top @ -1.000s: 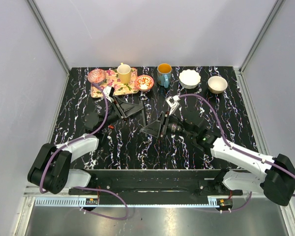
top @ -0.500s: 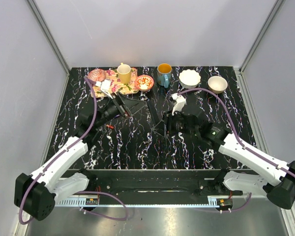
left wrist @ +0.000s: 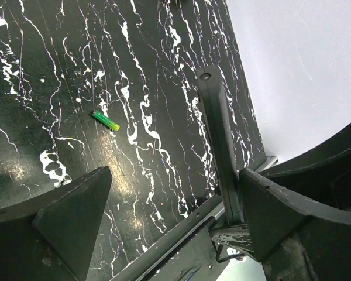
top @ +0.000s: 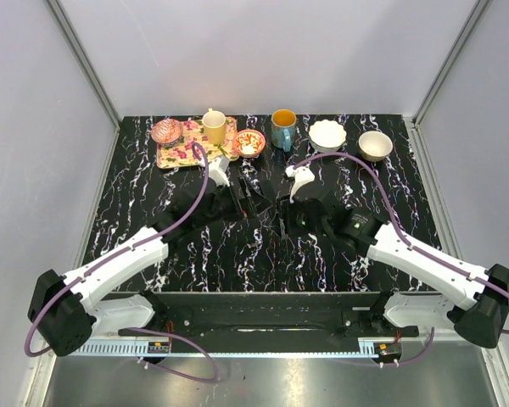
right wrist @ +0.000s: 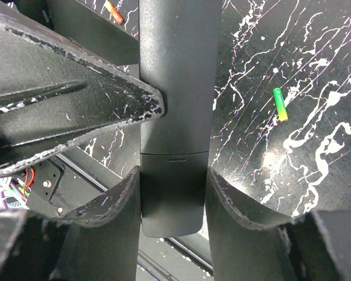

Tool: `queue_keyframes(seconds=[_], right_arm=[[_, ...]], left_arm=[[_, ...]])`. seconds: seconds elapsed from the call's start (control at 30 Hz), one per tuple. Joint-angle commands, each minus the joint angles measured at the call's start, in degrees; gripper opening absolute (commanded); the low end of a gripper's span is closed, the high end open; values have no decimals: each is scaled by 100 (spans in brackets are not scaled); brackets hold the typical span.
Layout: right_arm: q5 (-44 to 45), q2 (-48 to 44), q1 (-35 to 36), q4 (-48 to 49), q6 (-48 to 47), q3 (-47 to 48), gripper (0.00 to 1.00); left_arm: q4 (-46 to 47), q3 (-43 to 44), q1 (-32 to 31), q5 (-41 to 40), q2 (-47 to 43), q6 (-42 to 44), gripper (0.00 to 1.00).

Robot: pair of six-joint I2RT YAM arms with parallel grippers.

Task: Load the batteries into the remote control
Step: Adjust the remote control.

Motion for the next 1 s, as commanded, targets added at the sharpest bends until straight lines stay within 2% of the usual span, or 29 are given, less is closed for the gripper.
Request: queue_keyframes(seconds=[0.0, 0.03, 0.23, 0.57, 0.7, 0.8, 0.87, 0.93, 0.97], right_arm=[[307, 10, 119, 63, -7, 319, 0], [299, 19, 128, 115, 1, 319, 0], [281, 151, 277, 177, 80, 310, 0], [466, 168, 330, 80, 19, 345, 0], [518, 160, 339, 80, 1, 336, 0], [562, 168, 330, 89, -7, 336, 0], [571, 168, 330, 80, 1, 336, 0], [571, 160, 330, 89, 1, 336, 0], [589, 151, 330, 72, 36, 336, 6]], left_arm=[[91, 391, -183, -623, 68, -35, 91], [100, 408, -200, -667, 112, -35, 86], [214, 689, -306, -589, 560, -105, 70], [144, 971, -473, -527, 930, -44, 54], [170, 927, -508, -492, 947, -70, 36], [188, 857, -534, -431, 956, -123, 35], [267, 769, -535, -404, 939, -140, 25], [320, 681, -543, -386, 912, -158, 0], [355, 646, -535, -386, 895, -158, 0]])
